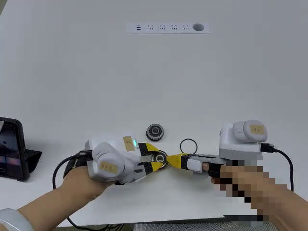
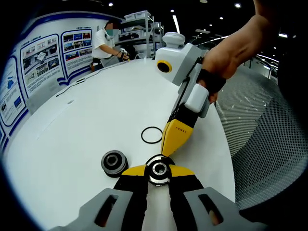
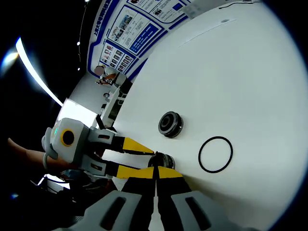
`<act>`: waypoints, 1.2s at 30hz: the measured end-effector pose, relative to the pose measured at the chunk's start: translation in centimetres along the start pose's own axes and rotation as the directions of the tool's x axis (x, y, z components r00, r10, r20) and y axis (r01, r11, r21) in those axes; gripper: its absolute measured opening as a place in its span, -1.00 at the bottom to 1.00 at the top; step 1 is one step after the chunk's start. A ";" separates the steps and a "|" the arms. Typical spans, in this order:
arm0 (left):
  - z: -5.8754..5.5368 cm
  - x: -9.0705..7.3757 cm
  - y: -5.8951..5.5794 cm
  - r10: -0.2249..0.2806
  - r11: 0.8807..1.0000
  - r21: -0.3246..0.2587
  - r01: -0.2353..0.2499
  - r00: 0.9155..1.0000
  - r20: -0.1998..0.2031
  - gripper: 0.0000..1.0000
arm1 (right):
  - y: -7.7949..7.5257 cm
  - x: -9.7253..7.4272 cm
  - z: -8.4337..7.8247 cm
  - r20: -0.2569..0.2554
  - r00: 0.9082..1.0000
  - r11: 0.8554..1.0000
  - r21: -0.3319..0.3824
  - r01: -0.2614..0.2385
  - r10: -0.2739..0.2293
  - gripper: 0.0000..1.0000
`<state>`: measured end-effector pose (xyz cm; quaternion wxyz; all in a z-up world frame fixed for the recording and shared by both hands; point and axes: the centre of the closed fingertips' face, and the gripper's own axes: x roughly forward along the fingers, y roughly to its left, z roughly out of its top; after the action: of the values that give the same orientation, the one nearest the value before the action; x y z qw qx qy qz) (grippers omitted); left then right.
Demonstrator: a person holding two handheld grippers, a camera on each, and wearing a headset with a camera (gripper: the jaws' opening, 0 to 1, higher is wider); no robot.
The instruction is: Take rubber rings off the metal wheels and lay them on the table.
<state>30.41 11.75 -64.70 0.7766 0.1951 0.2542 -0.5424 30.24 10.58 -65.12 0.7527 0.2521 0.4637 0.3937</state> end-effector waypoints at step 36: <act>-1.6 -1.7 0.3 0.058 0.997 -0.048 -0.057 0.998 0.011 -0.13 | 3.3 -1.1 0.8 0.070 0.994 0.996 0.023 -0.085 0.083 -0.96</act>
<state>29.93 14.01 -64.92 0.7979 0.1807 0.2565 -0.5147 29.55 11.54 -61.77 0.7476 0.2945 0.4314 0.4102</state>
